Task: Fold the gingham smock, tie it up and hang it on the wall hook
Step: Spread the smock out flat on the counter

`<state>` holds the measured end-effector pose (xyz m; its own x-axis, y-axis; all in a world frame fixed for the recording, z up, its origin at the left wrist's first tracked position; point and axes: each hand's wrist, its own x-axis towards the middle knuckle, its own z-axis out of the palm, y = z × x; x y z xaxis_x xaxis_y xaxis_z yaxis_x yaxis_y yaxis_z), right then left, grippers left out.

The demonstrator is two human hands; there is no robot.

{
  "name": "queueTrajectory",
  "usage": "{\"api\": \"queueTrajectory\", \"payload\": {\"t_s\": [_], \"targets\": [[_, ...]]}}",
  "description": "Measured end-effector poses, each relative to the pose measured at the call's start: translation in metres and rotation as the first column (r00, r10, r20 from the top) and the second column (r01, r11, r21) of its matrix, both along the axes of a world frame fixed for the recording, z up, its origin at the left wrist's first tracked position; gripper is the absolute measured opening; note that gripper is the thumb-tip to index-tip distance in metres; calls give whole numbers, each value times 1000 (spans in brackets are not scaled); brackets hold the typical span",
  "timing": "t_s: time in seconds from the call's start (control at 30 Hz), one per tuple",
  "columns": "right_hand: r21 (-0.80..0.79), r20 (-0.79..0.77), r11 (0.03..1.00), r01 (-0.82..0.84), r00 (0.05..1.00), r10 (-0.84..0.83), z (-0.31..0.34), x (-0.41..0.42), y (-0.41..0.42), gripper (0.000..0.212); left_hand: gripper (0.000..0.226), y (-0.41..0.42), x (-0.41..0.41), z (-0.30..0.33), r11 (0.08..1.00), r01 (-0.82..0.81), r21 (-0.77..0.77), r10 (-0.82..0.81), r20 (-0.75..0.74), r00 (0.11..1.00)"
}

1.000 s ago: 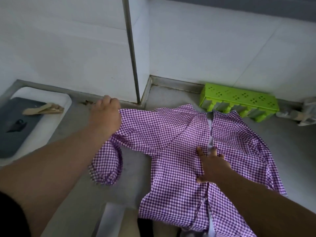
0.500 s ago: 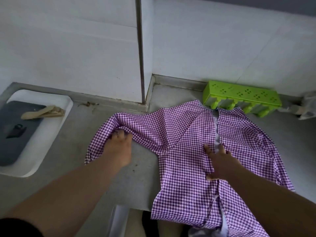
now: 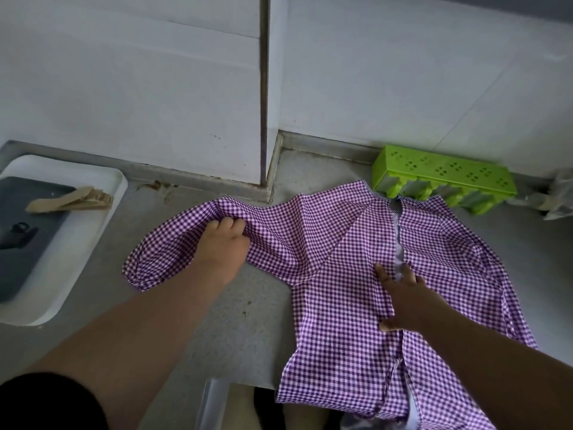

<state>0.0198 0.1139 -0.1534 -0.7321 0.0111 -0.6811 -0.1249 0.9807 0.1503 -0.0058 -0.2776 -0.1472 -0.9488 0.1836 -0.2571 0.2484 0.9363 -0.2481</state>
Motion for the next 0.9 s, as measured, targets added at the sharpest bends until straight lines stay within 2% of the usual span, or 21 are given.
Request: {"api": "queueTrajectory", "payload": {"t_s": [0.13,0.2,0.23,0.3,0.37,0.43,0.53,0.6,0.67,0.8,0.9], "targets": [[-3,-7,1000,-9,1000,9,-2,0,3,140,35,-2,9,1,971,158,181,-183,133,974],[-7,-20,1000,-28,999,28,-4,-1,3,141,37,-4,18,8,951,238,196,-284,254,925],[-5,-19,1000,-27,999,27,-4,-1,5,142,36,-2,22,11,960,218,178,-270,368,890],[-15,-17,1000,-27,999,27,-6,-2,7,144,36,3,28,19,988,50,146,-130,616,777],[-14,-16,999,-33,999,33,-6,-2,8,144,49,3,31,21,972,-187,144,28,718,695],[-12,-12,1000,-25,1000,25,-4,-2,6,143,59,-3,34,21,954,-271,128,115,677,727],[1,-12,999,-32,999,32,-2,-1,4,141,40,-19,37,18,973,-199,112,122,484,867],[5,-11,1000,-26,1000,26,-2,0,4,142,47,-19,44,13,951,-263,164,179,403,897],[-8,-6,1000,-9,1000,8,-3,-1,5,142,70,-9,56,5,923,-347,165,274,351,895],[-7,-3,1000,-20,1000,20,-5,-1,7,143,134,0,76,-16,929,-365,61,292,484,825],[-12,-5,1000,-28,1000,28,-5,-1,7,142,151,-28,63,-23,946,-323,35,264,494,828]]}}
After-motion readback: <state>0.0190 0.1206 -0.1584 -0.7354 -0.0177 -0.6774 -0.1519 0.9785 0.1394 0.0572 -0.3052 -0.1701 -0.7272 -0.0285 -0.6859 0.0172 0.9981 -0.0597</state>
